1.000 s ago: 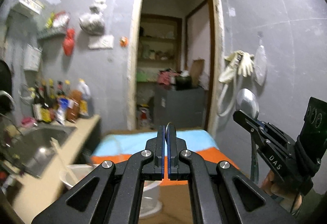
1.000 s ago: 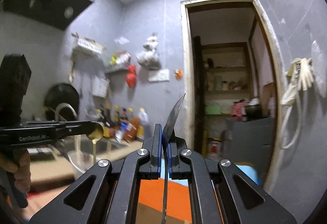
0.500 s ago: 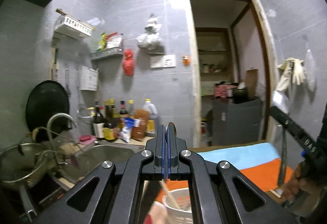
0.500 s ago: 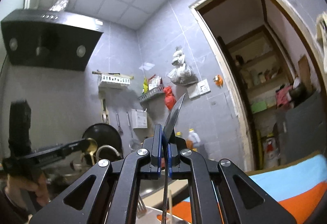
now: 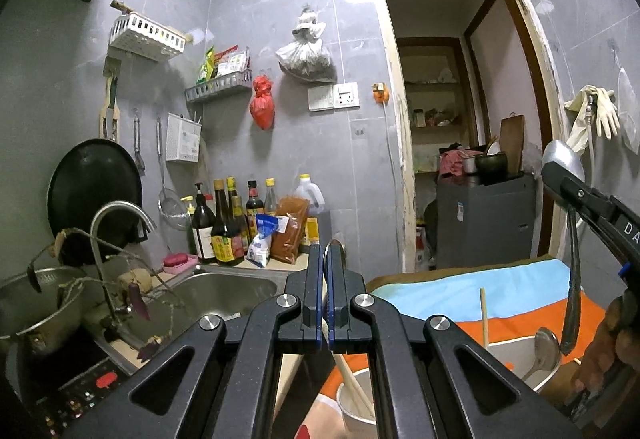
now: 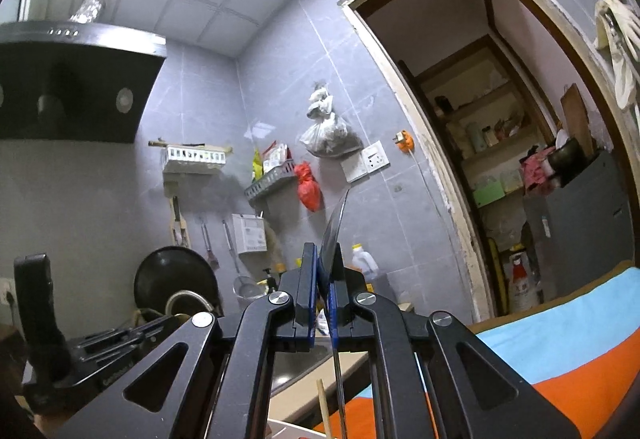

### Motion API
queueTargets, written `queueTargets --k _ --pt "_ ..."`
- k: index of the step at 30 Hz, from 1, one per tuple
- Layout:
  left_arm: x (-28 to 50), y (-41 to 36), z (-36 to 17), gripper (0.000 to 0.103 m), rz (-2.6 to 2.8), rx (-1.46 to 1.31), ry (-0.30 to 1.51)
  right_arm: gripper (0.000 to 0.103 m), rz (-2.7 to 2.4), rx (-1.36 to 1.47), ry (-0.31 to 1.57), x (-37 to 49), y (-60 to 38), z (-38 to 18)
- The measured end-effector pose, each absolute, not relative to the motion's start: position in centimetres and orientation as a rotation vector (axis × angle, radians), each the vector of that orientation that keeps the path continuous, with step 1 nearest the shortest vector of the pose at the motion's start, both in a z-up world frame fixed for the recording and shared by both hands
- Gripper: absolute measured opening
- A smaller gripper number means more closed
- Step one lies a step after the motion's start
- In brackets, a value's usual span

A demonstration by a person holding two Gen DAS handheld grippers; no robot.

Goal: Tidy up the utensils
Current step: 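Lift the gold spoon and knife with both grippers and carry them over the caddy, then open both grippers to drop the gold spoon and knife into the caddy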

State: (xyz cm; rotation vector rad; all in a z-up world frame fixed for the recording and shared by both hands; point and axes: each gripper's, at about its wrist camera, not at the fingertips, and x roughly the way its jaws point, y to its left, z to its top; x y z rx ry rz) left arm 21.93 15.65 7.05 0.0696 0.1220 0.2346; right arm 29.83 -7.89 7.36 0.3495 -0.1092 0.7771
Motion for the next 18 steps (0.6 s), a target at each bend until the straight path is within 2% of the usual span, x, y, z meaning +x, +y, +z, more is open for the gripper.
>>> queueTargets --k 18 --pt "22.3 15.8 6.0 0.0 0.187 0.027 0.173 0.002 0.81 0.272 -0.104 29.1 -7.5 7.4"
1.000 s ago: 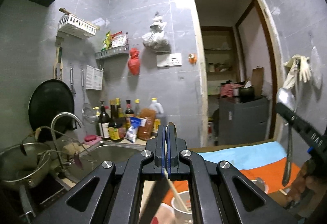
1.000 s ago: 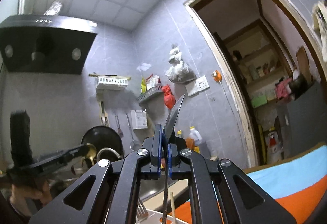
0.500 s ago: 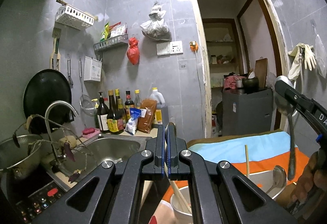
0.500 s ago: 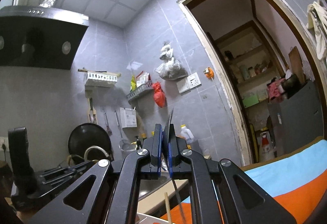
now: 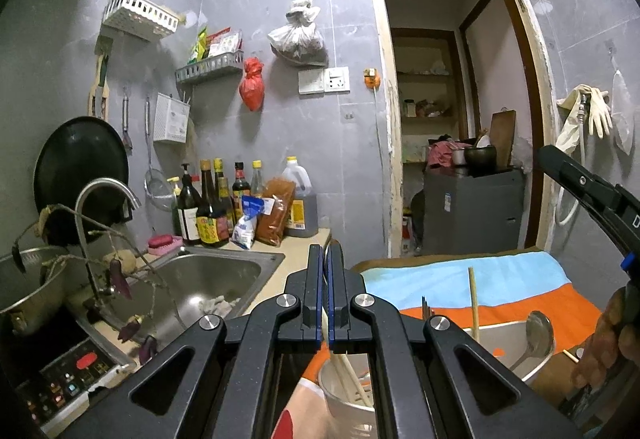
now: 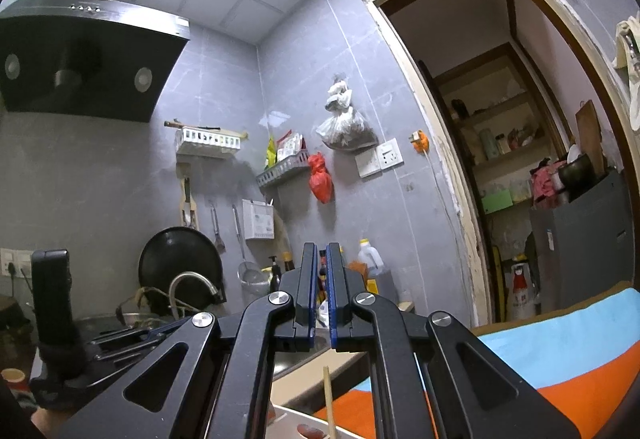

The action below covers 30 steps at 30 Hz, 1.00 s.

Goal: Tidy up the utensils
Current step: 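Open both grippers to drop the gold spoon and knife into the caddy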

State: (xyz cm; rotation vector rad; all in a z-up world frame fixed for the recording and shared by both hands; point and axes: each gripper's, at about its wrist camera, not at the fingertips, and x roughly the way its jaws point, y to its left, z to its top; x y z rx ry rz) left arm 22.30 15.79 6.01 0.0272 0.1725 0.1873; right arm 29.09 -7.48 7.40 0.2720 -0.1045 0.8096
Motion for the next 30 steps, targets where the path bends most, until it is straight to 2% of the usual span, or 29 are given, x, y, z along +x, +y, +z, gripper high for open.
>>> queueTargets --k 7,10,11,12,14,15,16,17,18,23,30 --pt "22.4 16.3 5.6 0.001 0.114 -0.027 0.212 0.004 0.812 0.275 -0.043 29.4 -8.0 7.1" --pt "22.2 16.6 5.6 0.003 0.044 -0.078 0.229 0.011 0.804 0.251 -0.027 29.2 -8.5 7.0" --pt "22.1 16.8 5.7 0.003 0.023 -0.096 0.234 0.02 0.8 0.243 -0.018 29.1 -8.8 7.0" --pt "22.1 16.8 5.8 0.004 -0.002 -0.114 0.24 0.024 0.8 0.239 -0.01 28.9 -9.1 6.9" --pt "21.9 16.7 5.9 0.005 -0.038 -0.138 0.251 0.025 0.793 0.229 -0.003 28.7 -9.7 6.9" --pt "21.8 16.5 6.1 0.009 -0.05 -0.139 0.249 0.027 0.786 0.219 -0.002 28.4 -10.1 6.9" --pt "21.6 16.2 6.2 0.021 -0.056 -0.138 0.246 0.029 0.782 0.212 -0.002 28.2 -10.4 7.0" --pt "21.3 15.9 6.4 0.029 -0.067 -0.137 0.237 0.035 0.776 0.204 -0.001 27.9 -10.9 7.0" --pt "21.2 15.6 6.5 0.042 -0.073 -0.138 0.229 0.043 0.77 0.196 -0.001 27.7 -11.3 7.0" --pt "20.4 13.2 7.3 0.045 -0.119 -0.123 0.219 0.06 0.733 0.16 -0.002 26.4 -14.0 7.2" --pt "19.9 10.1 8.0 0.067 -0.168 -0.101 0.205 0.086 0.662 0.141 -0.011 25.4 -18.5 8.2"
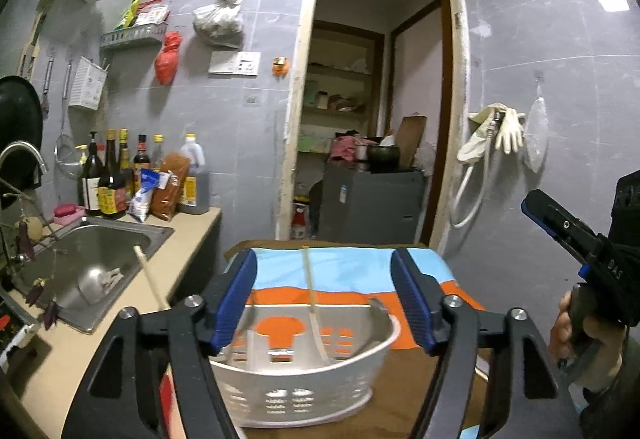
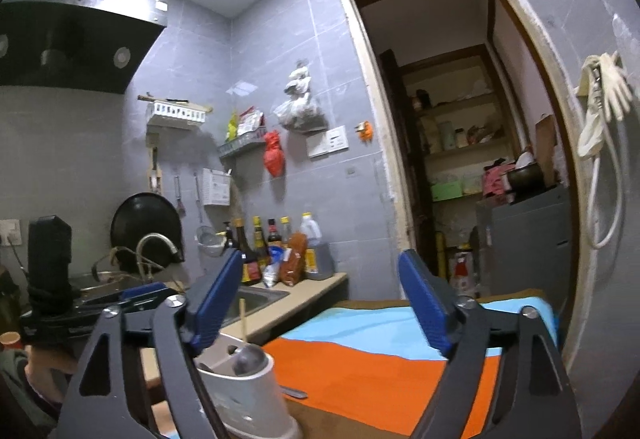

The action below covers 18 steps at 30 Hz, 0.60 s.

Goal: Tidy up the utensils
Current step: 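Open both grippers to drop the gold spoon and knife into the caddy, then move both tools back above the chopstick and knife on the cloth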

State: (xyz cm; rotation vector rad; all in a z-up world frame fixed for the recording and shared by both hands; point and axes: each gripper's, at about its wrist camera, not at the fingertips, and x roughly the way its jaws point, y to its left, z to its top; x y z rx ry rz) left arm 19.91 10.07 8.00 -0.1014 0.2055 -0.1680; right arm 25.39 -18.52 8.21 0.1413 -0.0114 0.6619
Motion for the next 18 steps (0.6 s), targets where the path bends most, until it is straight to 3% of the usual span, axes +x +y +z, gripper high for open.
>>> queueTargets --k 4,12,18 --pt "19.3 9.0 7.8 0.081 -0.179 -0.115 0.201 0.096 0.649 0.114 0.011 25.8 -20.1 8.4" --pt "17.9 6.7 5.8 0.093 -0.084 -0.079 0.201 0.097 0.686 0.084 0.184 30.2 -21.2 6.2" --pt "17.8 4.0 3.6 0.094 -0.099 -0.105 0.228 0.097 0.696 0.028 0.308 32.6 -22.1 3.7"
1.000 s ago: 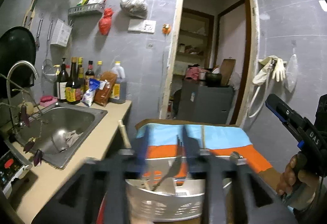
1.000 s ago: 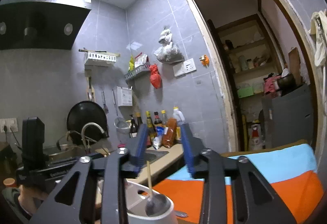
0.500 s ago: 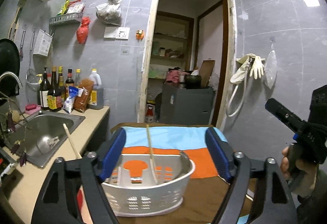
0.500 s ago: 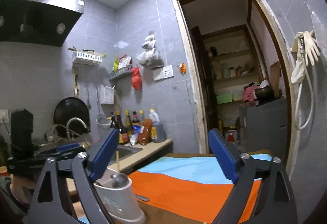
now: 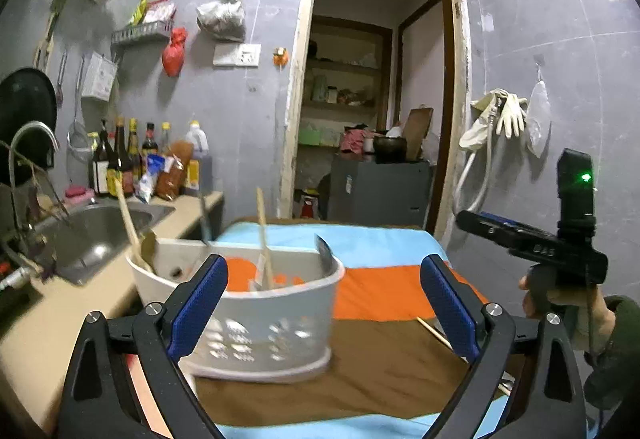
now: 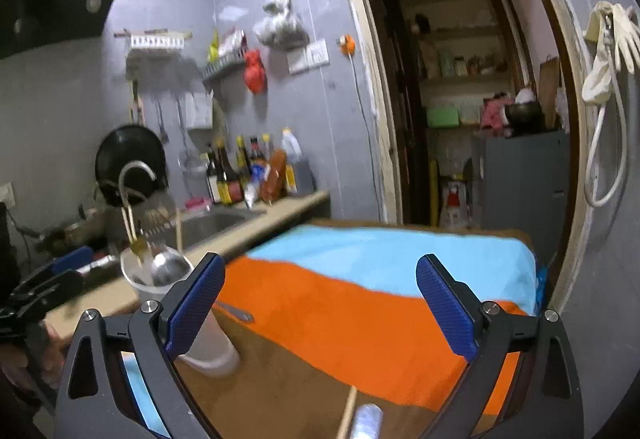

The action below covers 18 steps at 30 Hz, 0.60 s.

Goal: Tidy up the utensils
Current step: 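Move both tools back above the chopstick and knife on the cloth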

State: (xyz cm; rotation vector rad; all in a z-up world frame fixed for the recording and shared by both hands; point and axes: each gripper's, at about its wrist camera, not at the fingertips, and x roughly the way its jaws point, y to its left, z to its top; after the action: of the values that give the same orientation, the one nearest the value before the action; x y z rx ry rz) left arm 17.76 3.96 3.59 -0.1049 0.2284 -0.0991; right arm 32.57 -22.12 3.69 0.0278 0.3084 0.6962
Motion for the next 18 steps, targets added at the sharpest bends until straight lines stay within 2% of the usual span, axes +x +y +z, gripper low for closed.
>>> queueTargets --k 7,10,18 --pt "19.3 0.2 1.3 0.094 -0.162 -0.075 0.346 0.097 0.636 -0.003 0.453 33.6 -25.4 0.6" --pt "20.2 -1.1 0.6 0.094 -0.196 -0.065 0.398 0.093 0.609 -0.014 0.519 33.5 -27.0 -0.7" --pt "23.2 -3.9 -0.8 0.094 -0.259 -0.064 0.535 0.076 0.571 -0.067 0.632 30.7 -29.3 -3.3"
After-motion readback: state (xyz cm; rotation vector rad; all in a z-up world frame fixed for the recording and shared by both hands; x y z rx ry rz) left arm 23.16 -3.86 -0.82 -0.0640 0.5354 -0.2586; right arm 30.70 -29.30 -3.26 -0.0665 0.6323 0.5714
